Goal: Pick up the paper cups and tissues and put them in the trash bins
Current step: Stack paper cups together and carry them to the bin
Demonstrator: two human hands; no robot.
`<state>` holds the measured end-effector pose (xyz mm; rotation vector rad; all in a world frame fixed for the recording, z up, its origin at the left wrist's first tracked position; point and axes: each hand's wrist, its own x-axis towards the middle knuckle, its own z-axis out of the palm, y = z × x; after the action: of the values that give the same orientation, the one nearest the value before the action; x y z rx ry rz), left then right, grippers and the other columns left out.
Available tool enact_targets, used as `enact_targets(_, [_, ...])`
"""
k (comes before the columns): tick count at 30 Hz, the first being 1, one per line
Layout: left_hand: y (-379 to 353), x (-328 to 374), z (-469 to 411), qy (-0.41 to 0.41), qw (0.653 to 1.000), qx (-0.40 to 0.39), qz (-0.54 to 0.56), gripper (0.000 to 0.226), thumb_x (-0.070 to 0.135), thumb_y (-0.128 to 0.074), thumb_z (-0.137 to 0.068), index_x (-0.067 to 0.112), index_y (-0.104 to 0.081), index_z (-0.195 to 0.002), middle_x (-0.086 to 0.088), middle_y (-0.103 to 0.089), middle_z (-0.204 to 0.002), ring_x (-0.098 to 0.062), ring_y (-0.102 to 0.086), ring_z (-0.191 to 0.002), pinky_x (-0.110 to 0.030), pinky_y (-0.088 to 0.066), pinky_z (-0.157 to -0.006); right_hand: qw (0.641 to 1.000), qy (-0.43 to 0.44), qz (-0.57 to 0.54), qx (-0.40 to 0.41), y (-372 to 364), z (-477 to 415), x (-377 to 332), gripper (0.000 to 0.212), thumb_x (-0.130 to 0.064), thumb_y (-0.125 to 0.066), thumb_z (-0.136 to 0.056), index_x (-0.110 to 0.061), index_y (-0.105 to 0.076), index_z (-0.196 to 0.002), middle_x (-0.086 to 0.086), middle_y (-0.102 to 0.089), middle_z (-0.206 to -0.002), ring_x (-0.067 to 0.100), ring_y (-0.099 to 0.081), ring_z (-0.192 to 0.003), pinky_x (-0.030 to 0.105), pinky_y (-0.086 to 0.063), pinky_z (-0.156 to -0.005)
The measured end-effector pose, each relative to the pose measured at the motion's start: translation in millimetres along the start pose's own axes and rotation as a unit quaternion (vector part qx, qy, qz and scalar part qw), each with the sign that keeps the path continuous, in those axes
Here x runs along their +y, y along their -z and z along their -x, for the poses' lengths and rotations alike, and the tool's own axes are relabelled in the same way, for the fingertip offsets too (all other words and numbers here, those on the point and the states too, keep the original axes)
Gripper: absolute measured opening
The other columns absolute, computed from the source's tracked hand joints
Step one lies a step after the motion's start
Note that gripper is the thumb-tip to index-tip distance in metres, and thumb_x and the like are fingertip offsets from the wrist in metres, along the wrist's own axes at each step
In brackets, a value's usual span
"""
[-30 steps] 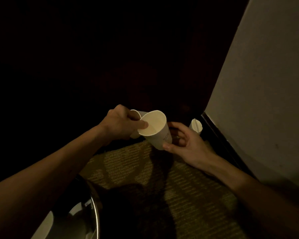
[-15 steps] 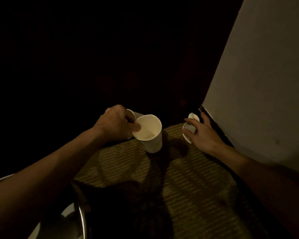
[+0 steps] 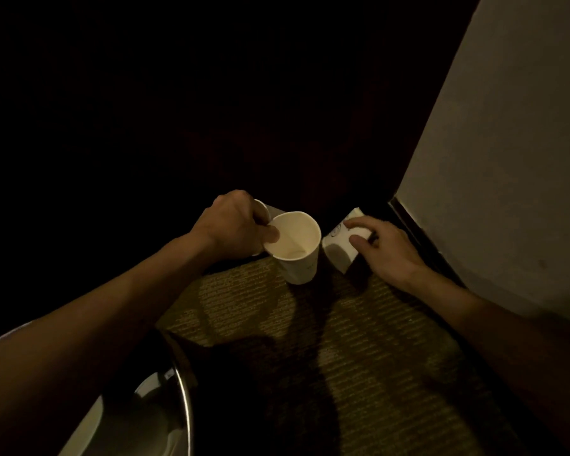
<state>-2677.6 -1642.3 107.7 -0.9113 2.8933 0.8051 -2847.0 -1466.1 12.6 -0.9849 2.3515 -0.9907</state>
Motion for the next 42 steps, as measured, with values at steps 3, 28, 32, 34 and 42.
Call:
enact_targets(3, [17, 5, 6, 0.001, 1.0, 0.013, 0.014, 0.022, 0.024, -0.072, -0.087, 0.026, -0.062, -0.067, 0.011, -0.063, -0.07, -0.002, -0.063, -0.059, -0.014, -0.044, -0.047, 0.996, 0.052, -0.062, 0.048, 9, 11, -29, 0.02, -0.026, -0.058, -0.096, -0.043, -0.057, -0.108, -0.005, -0.055, -0.118, 0.012, -0.056, -0.1, 0.024, -0.048, -0.07])
enact_targets(28, [132, -46, 263, 0.089, 0.987, -0.121, -0.052, 0.045, 0.071, -0.046, -0.058, 0.037, -0.065, -0.08, 0.014, -0.065, -0.071, -0.002, -0.062, -0.067, -0.038, -0.056, -0.072, 0.916, 0.324, 0.045, -0.235, -37, 182, -260, 0.048, -0.078, -0.053, -0.069, -0.06, -0.043, -0.112, -0.026, -0.044, -0.116, -0.007, -0.05, -0.103, 0.022, -0.054, -0.068])
enact_targets(32, [101, -67, 262, 0.062, 0.98, -0.19, -0.016, 0.041, 0.07, -0.047, -0.066, 0.035, -0.064, -0.08, 0.016, -0.065, -0.074, 0.0, -0.062, -0.07, -0.033, -0.054, -0.069, 0.898, 0.295, 0.146, -0.291, -51, 197, -253, 0.049, -0.08, -0.042, -0.066, -0.064, -0.035, -0.112, -0.027, -0.036, -0.114, -0.006, -0.043, -0.104, 0.021, -0.048, -0.073])
enact_targets(34, [93, -74, 259, 0.037, 0.98, -0.198, 0.002, 0.04, 0.072, -0.047, -0.069, 0.036, -0.063, -0.077, 0.021, -0.062, -0.069, 0.002, -0.061, -0.066, -0.026, -0.047, -0.061, 0.906, 0.282, 0.144, -0.28, -50, 199, -253, 0.045, -0.077, -0.043, -0.069, -0.062, -0.037, -0.111, -0.026, -0.038, -0.113, -0.006, -0.043, -0.103, 0.021, -0.047, -0.075])
enact_targets(42, [73, -111, 244, -0.036, 0.988, -0.148, -0.016, 0.059, 0.086, -0.035, -0.068, 0.037, -0.061, -0.086, 0.013, -0.06, -0.09, 0.007, -0.058, -0.082, -0.023, -0.055, -0.066, 0.92, 0.255, 0.167, -0.247, -69, 203, -235, 0.041, -0.079, -0.018, -0.082, -0.068, -0.026, -0.12, -0.021, -0.038, -0.107, 0.002, -0.051, -0.092, 0.019, -0.044, -0.07])
